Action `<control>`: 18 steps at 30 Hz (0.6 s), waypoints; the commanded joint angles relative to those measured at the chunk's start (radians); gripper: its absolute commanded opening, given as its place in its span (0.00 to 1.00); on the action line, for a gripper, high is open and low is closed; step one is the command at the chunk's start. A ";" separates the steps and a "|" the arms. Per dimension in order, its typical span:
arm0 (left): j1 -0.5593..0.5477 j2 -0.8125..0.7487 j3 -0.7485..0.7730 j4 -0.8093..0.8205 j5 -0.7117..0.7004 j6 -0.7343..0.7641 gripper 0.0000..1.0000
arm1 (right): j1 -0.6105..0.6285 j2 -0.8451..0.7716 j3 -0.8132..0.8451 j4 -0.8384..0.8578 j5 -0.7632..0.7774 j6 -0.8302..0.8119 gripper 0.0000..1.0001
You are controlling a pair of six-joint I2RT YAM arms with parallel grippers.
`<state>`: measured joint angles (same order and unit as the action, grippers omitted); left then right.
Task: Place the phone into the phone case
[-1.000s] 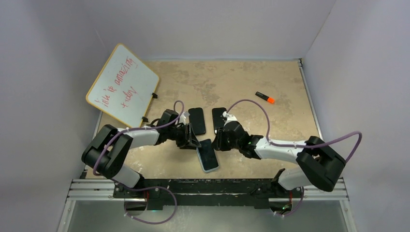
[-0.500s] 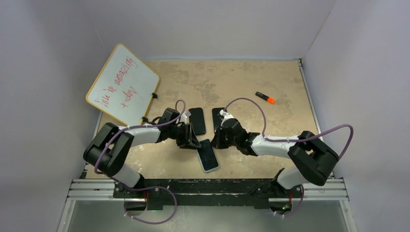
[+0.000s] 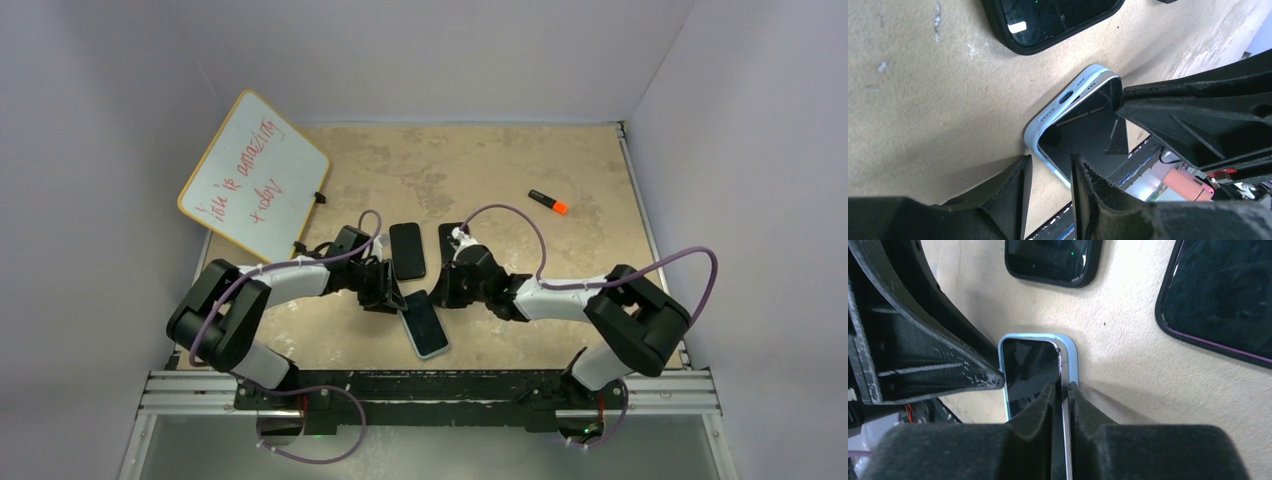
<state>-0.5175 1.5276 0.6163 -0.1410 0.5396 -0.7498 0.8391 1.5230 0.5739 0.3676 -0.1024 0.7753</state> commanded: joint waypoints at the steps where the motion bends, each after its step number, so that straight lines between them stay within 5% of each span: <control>1: 0.000 -0.057 0.037 -0.064 -0.044 0.030 0.36 | 0.023 -0.029 0.029 -0.092 -0.034 0.037 0.22; 9: 0.000 -0.075 -0.023 0.026 0.021 -0.039 0.36 | 0.023 -0.175 -0.008 -0.124 0.012 0.067 0.63; 18: -0.008 -0.090 -0.081 0.072 0.027 -0.085 0.38 | 0.023 -0.204 -0.100 -0.025 0.007 0.094 0.77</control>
<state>-0.5179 1.4746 0.5629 -0.1146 0.5529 -0.8013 0.8585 1.3266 0.5007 0.2951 -0.0967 0.8417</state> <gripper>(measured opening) 0.368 0.745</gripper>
